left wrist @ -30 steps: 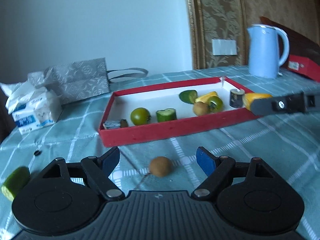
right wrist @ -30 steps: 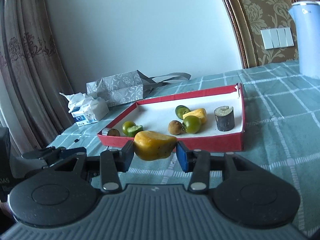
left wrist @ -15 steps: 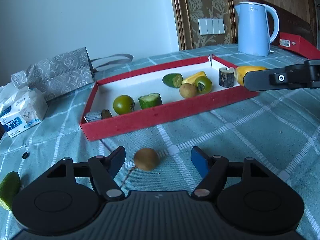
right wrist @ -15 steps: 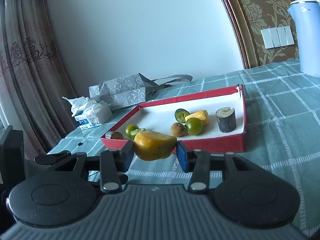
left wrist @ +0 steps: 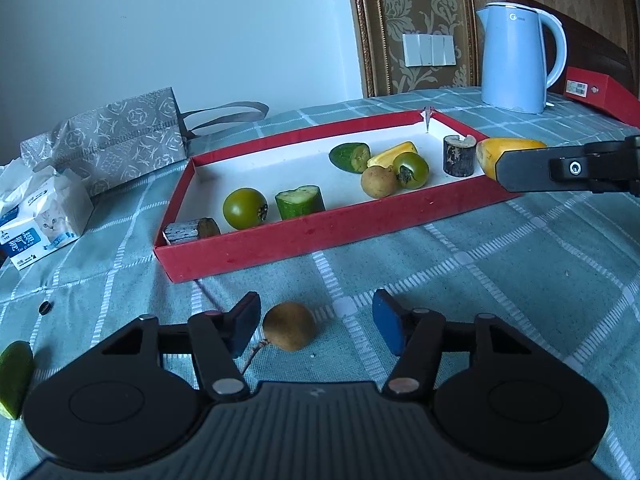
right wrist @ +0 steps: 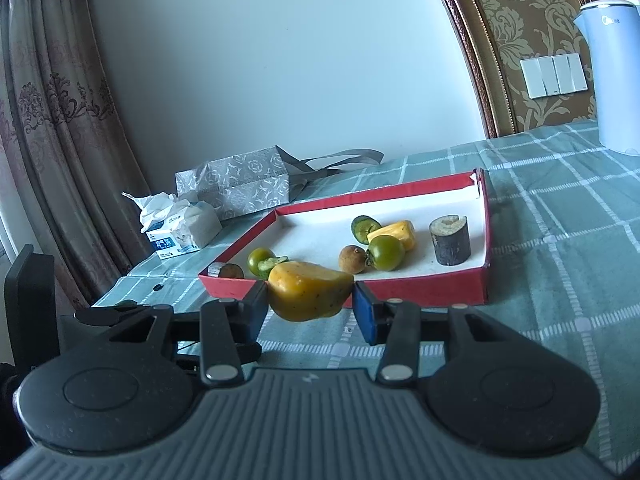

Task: Organize fruits
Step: 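Grasp the brown round fruit with the left tool while the right tool holds the yellow chunk, then lower the yellow chunk into the tray and open the right tool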

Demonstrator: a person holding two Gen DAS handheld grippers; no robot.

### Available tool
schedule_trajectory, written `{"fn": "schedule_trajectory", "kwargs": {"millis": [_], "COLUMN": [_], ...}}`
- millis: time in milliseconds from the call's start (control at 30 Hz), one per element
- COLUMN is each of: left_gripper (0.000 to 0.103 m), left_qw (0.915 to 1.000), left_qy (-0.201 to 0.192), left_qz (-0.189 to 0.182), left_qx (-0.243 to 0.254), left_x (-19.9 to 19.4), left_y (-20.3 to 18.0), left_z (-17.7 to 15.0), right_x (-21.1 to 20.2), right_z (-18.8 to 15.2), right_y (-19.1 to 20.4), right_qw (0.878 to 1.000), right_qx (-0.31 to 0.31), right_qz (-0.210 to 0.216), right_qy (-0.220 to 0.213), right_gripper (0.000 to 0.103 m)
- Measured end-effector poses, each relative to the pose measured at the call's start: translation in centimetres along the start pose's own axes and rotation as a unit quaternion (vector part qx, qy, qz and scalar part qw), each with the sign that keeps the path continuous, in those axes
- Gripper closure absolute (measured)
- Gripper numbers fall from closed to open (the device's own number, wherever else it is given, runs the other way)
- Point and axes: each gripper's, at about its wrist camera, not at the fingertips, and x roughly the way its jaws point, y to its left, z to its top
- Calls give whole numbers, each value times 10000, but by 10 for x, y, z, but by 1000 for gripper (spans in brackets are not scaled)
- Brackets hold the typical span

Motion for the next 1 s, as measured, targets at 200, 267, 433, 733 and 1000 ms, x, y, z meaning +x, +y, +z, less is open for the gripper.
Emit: {"fn": "schedule_trajectory", "kwargs": {"millis": [200, 267, 433, 733, 1000], "left_gripper": [57, 62, 77, 78, 78], "left_qw": [9998, 9997, 9993, 9907, 9715], "left_qy": [-11, -14, -21, -401, -696], "left_qz": [178, 219, 308, 1058, 1739], "left_qx": [-62, -75, -194, -760, -1454], "left_x": [-4, -6, -8, -24, -40], "left_y": [-2, -2, 1, 12, 31], "left_z": [-3, -4, -6, -11, -17], "right_x": [2, 2, 4, 2, 13], "right_z": [0, -1, -2, -1, 24], "right_y": [-2, -2, -2, -3, 6], "right_qw": [10000, 10000, 9999, 9997, 9984], "right_qx": [-2, -1, -19, -49, -379], "right_qz": [-57, -90, -150, -196, -366], "right_qy": [2, 11, 36, -119, -210], "right_gripper": [59, 59, 59, 59, 59]}}
